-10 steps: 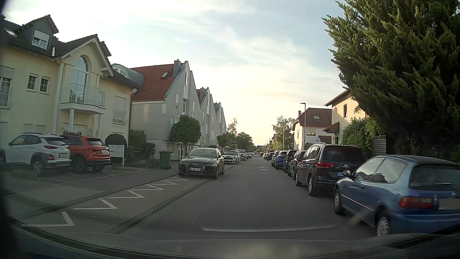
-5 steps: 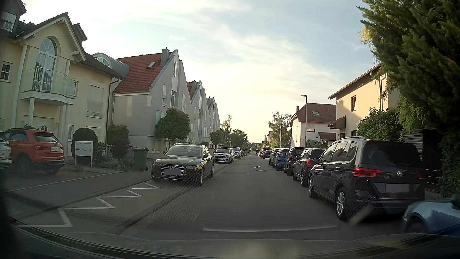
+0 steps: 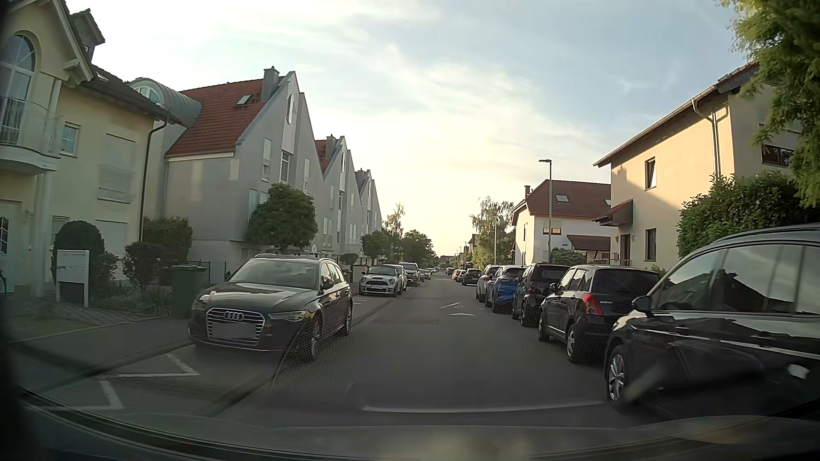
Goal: Follow the waypoints while adhering to traffic rules and regulations
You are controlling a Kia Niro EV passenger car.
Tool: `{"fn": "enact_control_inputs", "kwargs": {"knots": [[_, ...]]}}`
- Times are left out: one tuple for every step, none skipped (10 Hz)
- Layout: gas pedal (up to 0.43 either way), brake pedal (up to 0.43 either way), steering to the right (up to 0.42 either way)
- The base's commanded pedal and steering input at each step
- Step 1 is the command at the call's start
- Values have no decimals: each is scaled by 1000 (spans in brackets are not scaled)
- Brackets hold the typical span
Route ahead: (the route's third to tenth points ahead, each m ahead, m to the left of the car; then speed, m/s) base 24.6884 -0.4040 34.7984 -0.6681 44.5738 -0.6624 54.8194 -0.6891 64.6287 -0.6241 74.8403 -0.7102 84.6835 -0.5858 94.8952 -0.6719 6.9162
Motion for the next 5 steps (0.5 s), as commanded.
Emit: {"fn": "enact_control_inputs", "kwargs": {"knots": [[0,30,18],[0,30,12],[0,30,7],[0,30,3],[0,30,0]]}}
